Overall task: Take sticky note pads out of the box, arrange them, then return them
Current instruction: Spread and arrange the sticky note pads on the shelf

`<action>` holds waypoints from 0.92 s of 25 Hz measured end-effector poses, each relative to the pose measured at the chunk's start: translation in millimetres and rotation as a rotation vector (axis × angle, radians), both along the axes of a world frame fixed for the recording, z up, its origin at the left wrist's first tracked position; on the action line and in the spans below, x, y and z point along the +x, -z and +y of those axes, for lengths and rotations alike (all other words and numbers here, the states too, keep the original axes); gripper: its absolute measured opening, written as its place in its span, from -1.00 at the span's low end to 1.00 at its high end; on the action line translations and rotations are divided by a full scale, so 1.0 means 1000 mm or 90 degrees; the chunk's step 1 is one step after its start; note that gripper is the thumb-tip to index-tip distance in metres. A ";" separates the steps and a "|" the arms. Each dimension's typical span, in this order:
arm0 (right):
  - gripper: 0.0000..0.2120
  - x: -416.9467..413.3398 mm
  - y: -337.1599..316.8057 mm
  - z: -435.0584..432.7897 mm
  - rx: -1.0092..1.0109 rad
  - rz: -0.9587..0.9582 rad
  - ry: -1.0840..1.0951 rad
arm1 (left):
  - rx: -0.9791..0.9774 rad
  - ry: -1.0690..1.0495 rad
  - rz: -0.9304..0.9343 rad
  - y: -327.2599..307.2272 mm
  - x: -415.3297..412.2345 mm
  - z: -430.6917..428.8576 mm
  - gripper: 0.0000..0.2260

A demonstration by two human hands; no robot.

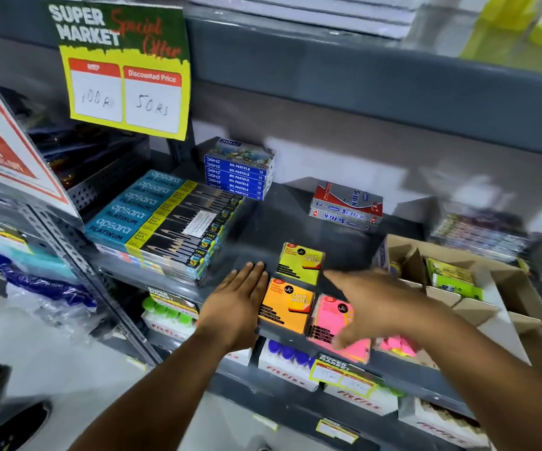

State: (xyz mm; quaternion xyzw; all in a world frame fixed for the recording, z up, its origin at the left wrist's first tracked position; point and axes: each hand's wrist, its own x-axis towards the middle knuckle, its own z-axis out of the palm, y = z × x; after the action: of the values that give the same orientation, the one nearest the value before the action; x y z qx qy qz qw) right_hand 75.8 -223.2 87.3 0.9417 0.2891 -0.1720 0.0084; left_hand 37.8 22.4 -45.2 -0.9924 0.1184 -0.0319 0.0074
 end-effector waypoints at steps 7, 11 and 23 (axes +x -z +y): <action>0.01 -0.027 0.016 -0.014 -0.017 -0.100 0.002 | 0.017 -0.002 0.013 -0.006 -0.002 -0.003 -0.04; -0.11 0.002 -0.011 -0.012 0.055 -0.121 0.071 | 0.009 -0.004 0.012 -0.004 -0.002 -0.003 -0.09; -0.40 0.070 0.008 0.019 -0.187 -0.153 0.066 | -0.006 0.011 -0.012 -0.003 -0.002 -0.002 -0.17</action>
State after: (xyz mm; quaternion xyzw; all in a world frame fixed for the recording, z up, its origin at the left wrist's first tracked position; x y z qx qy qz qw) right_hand 146.0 -204.5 79.4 0.9578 0.2086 -0.0990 0.1709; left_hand 36.1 20.0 -42.6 -0.9910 0.1270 -0.0419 0.0033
